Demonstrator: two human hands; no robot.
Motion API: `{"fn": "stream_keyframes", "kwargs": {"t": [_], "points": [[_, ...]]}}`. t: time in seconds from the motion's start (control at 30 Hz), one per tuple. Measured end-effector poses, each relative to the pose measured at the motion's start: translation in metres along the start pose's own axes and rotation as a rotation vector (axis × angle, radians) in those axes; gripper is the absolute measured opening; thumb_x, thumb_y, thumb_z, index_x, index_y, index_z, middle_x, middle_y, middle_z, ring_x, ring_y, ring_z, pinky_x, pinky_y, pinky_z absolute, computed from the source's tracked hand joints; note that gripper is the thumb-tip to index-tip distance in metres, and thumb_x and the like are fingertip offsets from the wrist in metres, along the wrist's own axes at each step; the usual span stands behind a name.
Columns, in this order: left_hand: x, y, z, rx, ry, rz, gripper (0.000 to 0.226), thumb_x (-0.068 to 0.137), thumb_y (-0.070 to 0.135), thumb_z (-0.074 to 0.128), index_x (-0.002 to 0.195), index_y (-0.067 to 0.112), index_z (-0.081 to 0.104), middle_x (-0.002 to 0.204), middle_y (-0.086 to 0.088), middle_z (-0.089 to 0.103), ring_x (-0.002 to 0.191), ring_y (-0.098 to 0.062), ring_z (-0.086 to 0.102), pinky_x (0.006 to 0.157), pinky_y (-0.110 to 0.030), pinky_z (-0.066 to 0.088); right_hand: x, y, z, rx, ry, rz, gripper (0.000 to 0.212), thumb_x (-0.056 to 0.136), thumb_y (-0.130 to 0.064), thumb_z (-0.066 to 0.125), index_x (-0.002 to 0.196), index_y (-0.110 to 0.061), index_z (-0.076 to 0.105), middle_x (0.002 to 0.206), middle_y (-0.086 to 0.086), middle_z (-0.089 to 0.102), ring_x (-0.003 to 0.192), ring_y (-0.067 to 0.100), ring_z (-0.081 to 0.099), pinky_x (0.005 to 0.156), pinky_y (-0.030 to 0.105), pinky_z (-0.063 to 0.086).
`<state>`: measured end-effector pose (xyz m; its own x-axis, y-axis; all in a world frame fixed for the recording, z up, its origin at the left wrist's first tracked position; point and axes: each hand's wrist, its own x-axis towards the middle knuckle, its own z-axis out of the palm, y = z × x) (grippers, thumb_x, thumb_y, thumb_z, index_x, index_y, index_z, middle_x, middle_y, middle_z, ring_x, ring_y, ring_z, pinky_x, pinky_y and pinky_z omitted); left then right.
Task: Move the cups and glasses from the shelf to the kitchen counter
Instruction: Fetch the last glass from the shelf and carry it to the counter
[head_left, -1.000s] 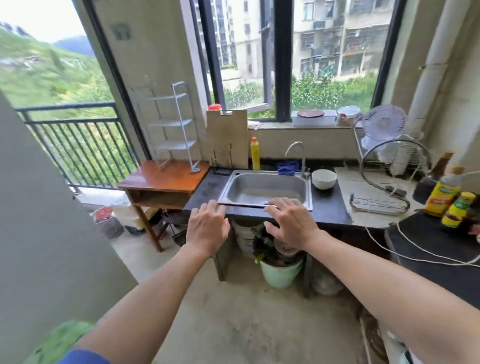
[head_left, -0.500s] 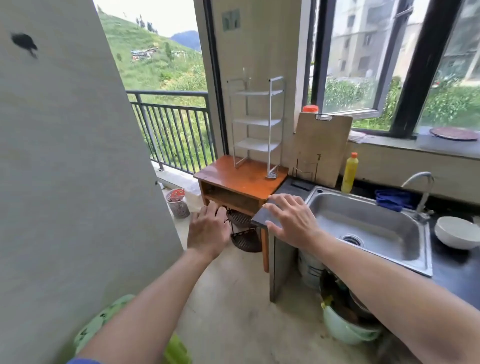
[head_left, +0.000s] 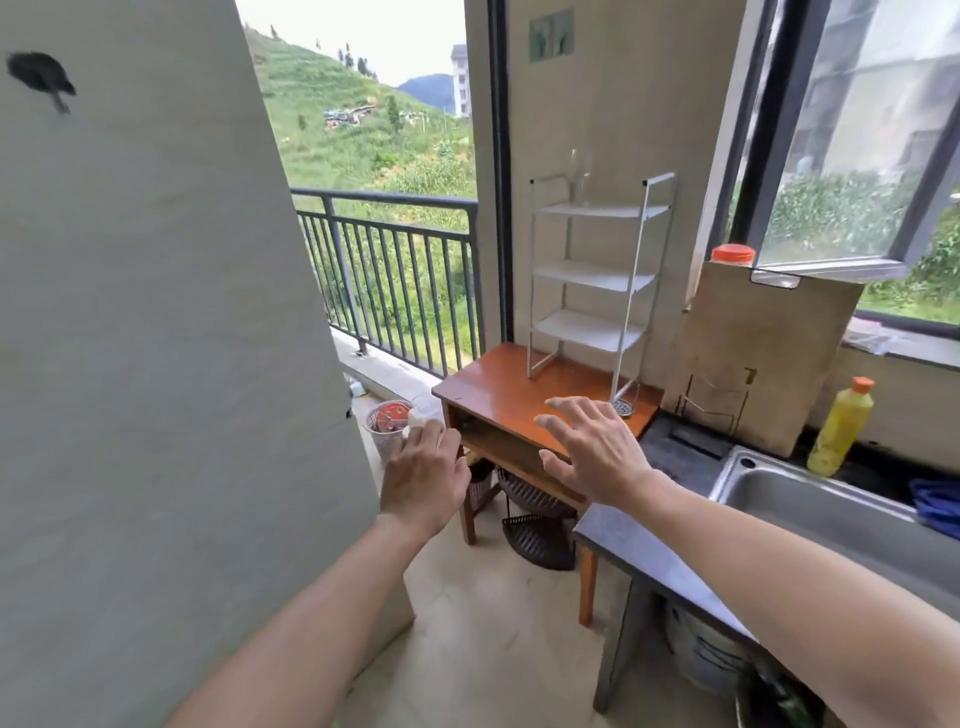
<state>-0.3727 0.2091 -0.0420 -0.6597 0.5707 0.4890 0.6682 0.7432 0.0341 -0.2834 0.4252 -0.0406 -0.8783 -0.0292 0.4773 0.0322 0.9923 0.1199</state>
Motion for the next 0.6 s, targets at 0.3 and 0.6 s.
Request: {"fn": "stream_keyframes", "kwargs": {"t": [0.3,0.6], "points": [[0.163,-0.067,0.048,-0.099,0.036,0.165,0.026,0.088,0.025,0.054,0.11,0.013,0.06,0.112,-0.006,0.06,0.097,-0.021,0.058,0.082,-0.032,0.045,0.128,0.042,0.048,-0.055,0.031,0.146,0.044,0.079,-0.039,0.067,0.116,-0.016,0.06,0.12,0.01,0.06,0.106,0.029,0.058,0.084,0.044,0.049],[0.303,-0.051,0.121,-0.243,0.069,0.268,0.024,0.089,0.027,0.053,0.107,0.012,0.06,0.105,-0.003,0.06,0.096,-0.019,0.056,0.083,-0.028,0.042,0.214,0.143,0.095,-0.122,0.002,0.272,0.039,0.081,-0.037,0.064,0.111,-0.013,0.06,0.12,0.013,0.06,0.106,0.031,0.057,0.087,0.045,0.048]]}}
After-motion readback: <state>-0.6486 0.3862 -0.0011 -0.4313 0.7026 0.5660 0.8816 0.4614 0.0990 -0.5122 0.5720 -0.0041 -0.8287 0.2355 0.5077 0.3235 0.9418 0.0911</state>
